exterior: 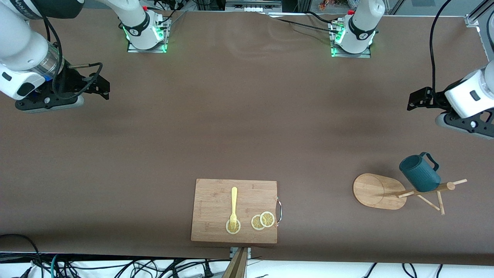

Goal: Pass cup and hang on rack

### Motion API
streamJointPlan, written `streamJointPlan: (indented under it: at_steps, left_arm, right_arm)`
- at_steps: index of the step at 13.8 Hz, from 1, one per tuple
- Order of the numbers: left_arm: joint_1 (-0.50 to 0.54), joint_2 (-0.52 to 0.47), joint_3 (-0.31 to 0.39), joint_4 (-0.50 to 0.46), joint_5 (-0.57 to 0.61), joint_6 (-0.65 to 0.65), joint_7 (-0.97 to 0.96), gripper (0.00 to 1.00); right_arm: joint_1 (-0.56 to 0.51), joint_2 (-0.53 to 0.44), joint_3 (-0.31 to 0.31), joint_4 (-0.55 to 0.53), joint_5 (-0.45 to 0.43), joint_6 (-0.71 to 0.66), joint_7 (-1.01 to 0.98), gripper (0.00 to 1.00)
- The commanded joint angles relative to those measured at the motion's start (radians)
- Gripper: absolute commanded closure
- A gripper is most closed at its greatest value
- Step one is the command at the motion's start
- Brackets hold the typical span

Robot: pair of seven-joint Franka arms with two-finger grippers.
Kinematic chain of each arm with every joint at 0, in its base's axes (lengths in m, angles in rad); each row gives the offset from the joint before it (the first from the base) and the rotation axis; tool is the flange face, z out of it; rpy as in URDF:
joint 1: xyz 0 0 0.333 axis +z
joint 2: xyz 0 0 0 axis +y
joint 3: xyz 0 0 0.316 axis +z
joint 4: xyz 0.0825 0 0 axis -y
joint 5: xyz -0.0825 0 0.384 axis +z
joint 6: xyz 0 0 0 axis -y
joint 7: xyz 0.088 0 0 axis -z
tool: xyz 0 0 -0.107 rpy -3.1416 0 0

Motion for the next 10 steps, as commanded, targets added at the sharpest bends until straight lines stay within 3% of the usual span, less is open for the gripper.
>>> streamJointPlan:
  at_steps: [1,10]
  left_arm:
    - [0.002,-0.037,-0.046,0.014,0.030,-0.002,-0.159,0.00]
    - [0.009,-0.027,-0.055,0.023,0.018,-0.021,-0.232,0.00]
  right_arm:
    - [0.003,-0.002,-0.002,0.017,-0.002,-0.015,0.003,0.00]
    - [0.003,-0.002,-0.002,0.017,-0.003,-0.003,0.003,0.00]
